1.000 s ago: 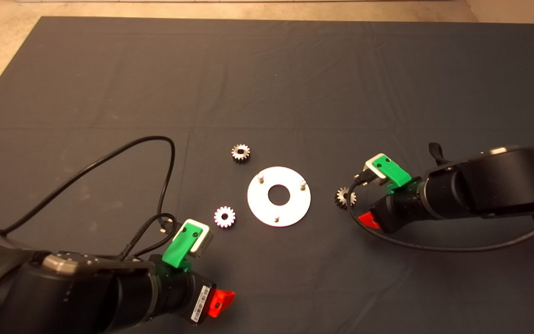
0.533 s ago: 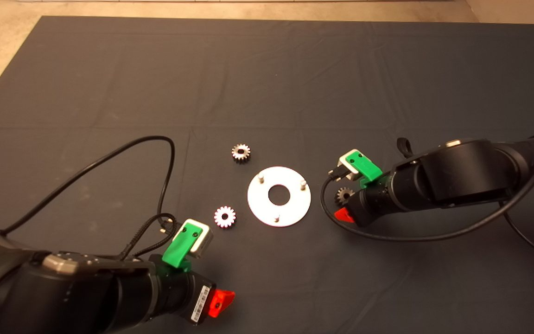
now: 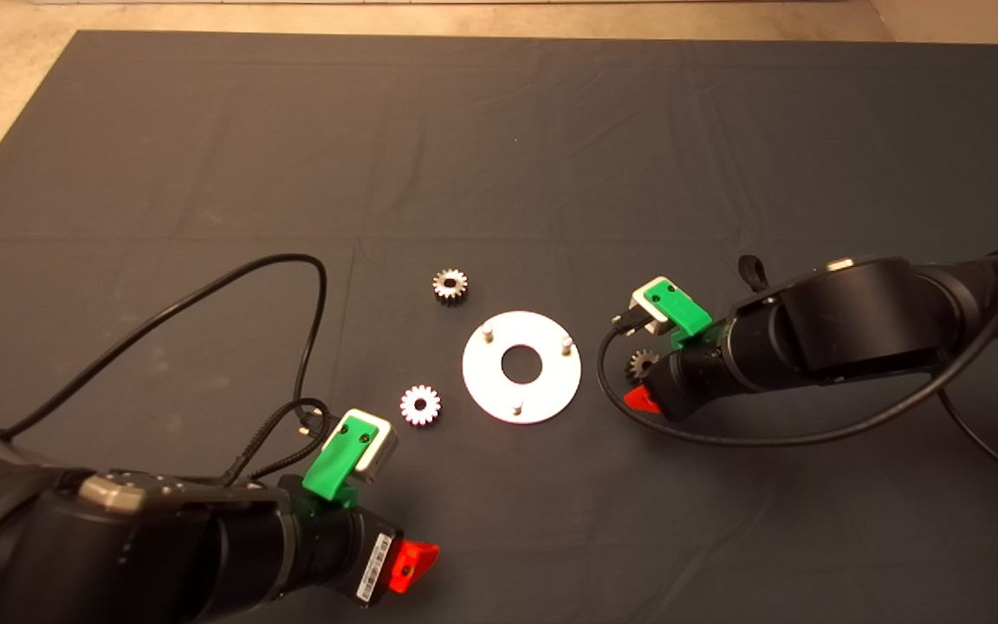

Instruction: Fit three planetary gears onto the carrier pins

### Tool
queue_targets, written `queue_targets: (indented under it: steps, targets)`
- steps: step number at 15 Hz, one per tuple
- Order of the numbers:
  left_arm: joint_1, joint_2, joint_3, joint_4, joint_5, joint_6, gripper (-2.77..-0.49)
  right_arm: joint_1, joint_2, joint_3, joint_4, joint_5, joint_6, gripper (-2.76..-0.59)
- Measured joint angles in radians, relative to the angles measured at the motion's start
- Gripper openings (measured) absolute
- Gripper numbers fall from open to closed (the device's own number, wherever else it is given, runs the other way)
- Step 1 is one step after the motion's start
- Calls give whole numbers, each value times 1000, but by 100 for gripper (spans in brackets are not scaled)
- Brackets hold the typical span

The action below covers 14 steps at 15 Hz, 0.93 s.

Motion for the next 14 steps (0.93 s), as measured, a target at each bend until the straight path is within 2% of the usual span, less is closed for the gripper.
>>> queue_targets:
  steps: [2,6,14]
  targets:
    - [0,0,0,2,0,0,-50,0,-8,14,0,0,0,-130]
    - [0,-1,0,26,0,0,-50,0,-11,19,0,0,1,-130]
    - [0,1,0,38,0,0,-50,0,-33,21,0,0,-2,-130]
